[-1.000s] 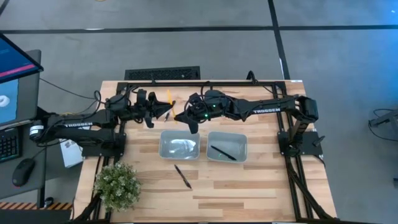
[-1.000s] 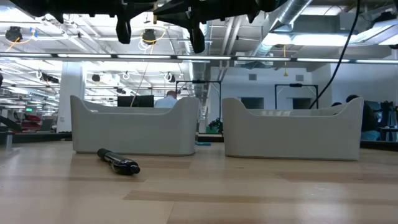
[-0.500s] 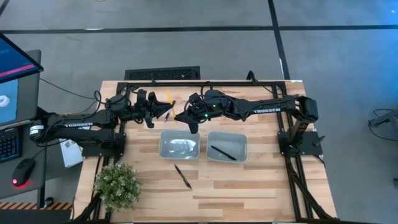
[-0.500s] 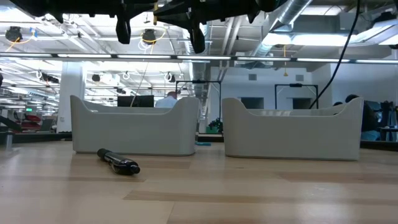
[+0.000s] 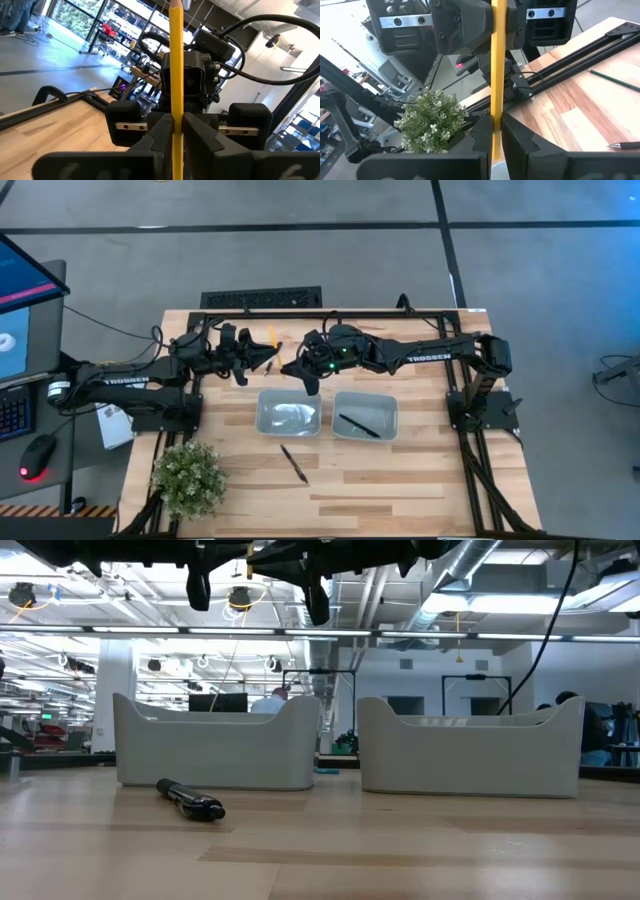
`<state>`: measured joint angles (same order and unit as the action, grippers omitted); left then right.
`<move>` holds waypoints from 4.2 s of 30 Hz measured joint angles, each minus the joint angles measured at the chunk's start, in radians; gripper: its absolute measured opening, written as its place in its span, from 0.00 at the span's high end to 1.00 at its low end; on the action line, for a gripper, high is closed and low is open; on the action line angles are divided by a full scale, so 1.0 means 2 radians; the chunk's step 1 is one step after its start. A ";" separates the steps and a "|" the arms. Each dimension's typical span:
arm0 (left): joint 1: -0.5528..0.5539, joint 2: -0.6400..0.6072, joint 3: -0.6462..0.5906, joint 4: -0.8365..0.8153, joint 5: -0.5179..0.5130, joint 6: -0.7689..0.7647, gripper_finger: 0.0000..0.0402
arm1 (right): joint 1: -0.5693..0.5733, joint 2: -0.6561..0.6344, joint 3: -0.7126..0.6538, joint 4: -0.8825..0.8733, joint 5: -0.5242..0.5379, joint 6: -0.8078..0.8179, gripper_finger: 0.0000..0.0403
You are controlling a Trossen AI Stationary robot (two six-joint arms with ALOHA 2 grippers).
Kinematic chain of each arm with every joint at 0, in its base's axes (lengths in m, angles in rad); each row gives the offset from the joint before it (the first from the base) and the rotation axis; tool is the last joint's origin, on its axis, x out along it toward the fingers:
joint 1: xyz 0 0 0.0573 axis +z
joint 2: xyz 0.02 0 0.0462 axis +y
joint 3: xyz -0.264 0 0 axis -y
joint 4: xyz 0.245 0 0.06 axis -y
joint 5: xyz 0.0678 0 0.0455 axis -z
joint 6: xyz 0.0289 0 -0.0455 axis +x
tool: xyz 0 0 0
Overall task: Sort pens & pencils
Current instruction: Put the yellow pencil into the left gray bin
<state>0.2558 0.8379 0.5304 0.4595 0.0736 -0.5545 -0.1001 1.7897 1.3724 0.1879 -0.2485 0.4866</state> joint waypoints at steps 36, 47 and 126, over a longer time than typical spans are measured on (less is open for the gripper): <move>-0.001 0.000 0.000 0.015 0.004 0.048 0.86 | 0.001 0.000 0.000 -0.005 -0.022 -0.008 0.87; -0.001 0.000 0.000 0.010 0.007 0.006 0.79 | -0.003 0.000 0.000 -0.004 -0.022 -0.008 0.87; -0.002 0.052 0.000 0.037 0.036 0.013 0.97 | -0.007 0.000 0.000 -0.012 0.001 0.000 0.87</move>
<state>0.2527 0.9421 0.5304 0.5335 0.1452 -0.5287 -0.1139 1.7905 1.3720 0.1635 -0.2455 0.4866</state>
